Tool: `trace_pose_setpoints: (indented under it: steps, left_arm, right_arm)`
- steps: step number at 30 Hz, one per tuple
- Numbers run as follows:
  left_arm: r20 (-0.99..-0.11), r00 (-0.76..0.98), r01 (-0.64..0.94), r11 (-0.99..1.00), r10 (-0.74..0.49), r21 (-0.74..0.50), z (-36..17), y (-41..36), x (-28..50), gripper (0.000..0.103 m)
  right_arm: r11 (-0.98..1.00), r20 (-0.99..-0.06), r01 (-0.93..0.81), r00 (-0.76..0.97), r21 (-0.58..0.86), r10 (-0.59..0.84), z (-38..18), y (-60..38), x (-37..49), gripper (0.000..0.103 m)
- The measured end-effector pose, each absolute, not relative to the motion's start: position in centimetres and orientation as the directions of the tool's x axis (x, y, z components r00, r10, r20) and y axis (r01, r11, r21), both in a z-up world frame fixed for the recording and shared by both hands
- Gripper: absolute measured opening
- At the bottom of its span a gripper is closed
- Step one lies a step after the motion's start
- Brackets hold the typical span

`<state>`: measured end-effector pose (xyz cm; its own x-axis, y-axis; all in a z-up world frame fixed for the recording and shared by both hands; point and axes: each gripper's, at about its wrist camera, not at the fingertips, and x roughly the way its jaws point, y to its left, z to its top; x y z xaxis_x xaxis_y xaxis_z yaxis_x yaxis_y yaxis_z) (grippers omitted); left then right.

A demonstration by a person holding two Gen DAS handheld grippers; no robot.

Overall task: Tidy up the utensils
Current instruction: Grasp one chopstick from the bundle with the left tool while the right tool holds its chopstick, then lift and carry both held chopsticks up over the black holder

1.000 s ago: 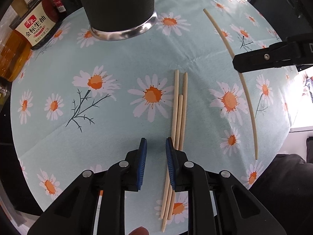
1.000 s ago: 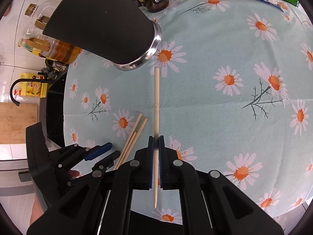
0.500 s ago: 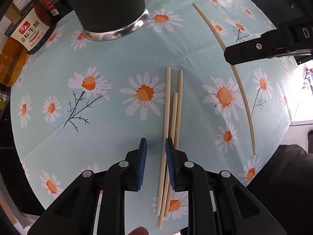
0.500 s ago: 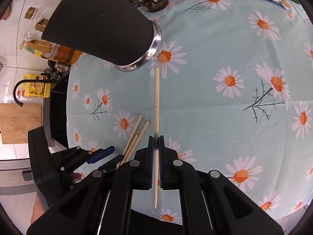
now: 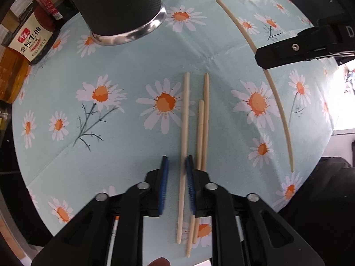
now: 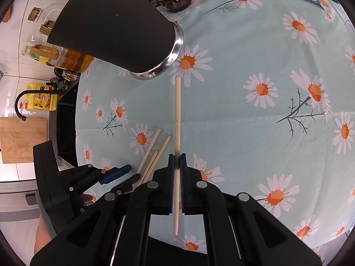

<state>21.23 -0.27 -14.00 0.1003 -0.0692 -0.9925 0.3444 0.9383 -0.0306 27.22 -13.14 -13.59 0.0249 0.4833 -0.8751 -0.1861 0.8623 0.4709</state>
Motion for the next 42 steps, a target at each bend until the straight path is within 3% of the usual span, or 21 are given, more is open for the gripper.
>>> trace_pose_setpoints:
  steps: [2, 12, 24, 42]
  left_arm:
    - [-0.993, 0.100, 0.343, 0.939, -0.057, -0.019, -14.0, -0.3, 21.4, 0.004]
    - [-0.991, 0.121, 0.316, 0.948, -0.064, -0.023, -13.8, 0.3, 21.6, 0.004]
    - [-0.961, 0.255, 0.188, 0.980, -0.107, -0.060, -9.6, 3.0, 21.3, 0.004]
    - [-0.787, 0.584, -0.001, 0.969, -0.198, -0.245, -1.7, 6.1, 20.7, 0.004]
  right_arm:
    - [0.862, -0.875, -0.184, 0.022, 0.472, 0.484, -13.7, -13.1, 27.2, 0.005]
    - [0.857, -0.871, -0.191, 0.020, 0.478, 0.491, -13.5, -12.8, 27.1, 0.005]
    - [0.836, -0.863, -0.272, 0.038, 0.476, 0.504, -11.9, -11.7, 27.1, 0.005]
    - [0.678, -0.713, -0.525, 0.177, 0.515, 0.678, -5.6, -9.8, 26.0, 0.005]
